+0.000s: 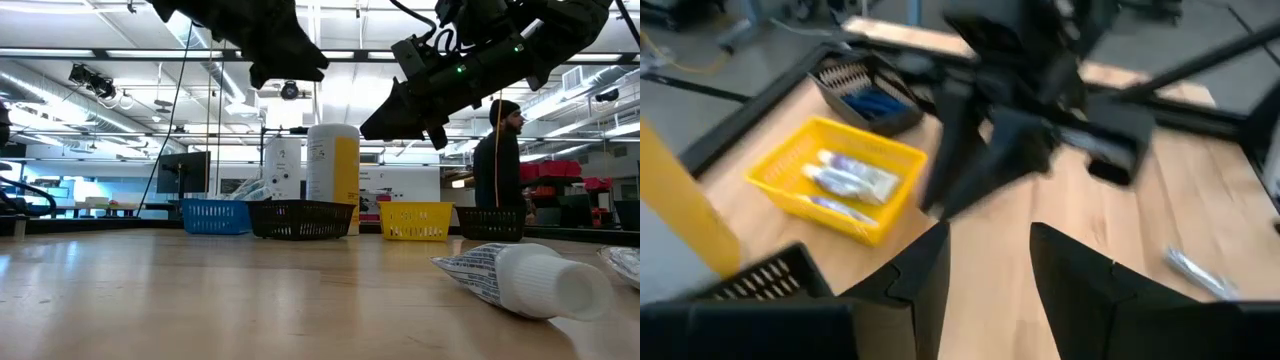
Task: Pick & Place Travel size toiletries
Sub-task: Put the silver nail cutter into the left black bin
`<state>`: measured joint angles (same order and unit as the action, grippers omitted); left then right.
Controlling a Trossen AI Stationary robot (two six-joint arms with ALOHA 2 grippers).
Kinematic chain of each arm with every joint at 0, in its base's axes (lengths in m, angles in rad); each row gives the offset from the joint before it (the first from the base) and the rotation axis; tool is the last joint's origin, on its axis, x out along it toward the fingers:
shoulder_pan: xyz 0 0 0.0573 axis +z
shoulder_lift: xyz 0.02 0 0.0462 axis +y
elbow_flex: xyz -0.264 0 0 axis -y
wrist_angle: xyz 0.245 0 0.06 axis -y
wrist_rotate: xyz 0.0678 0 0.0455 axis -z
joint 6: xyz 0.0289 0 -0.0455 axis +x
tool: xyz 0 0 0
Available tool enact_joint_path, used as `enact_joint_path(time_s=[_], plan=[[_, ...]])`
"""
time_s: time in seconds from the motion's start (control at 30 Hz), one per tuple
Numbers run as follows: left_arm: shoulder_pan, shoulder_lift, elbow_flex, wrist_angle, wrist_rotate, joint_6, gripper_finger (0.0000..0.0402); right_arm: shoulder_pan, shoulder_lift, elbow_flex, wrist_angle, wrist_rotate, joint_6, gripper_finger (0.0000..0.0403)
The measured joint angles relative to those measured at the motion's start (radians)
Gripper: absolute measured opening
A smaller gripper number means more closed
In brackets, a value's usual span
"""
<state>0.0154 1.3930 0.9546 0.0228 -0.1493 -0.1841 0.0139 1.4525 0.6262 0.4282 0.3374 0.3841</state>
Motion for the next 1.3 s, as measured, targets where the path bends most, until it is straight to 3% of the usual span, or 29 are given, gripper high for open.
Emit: enact_joint_path(time_s=[0.6, 1.07, 1.3], plan=[[-0.062, 0.002, -0.001, -0.003, -0.034, -0.009, 0.0146, 0.000, 0.000, 0.000, 0.000, 0.000, 0.000, 0.0072], [-0.088, 0.020, -0.001, -0.013, 0.036, -0.026, 0.0146, 0.000, 0.000, 0.000, 0.001, 0.000, 0.000, 0.0072], [-0.117, 0.086, 0.001, -0.008, -0.018, -0.024, 0.0146, 0.000, -0.001, -0.001, -0.003, -0.004, 0.000, 0.0072]])
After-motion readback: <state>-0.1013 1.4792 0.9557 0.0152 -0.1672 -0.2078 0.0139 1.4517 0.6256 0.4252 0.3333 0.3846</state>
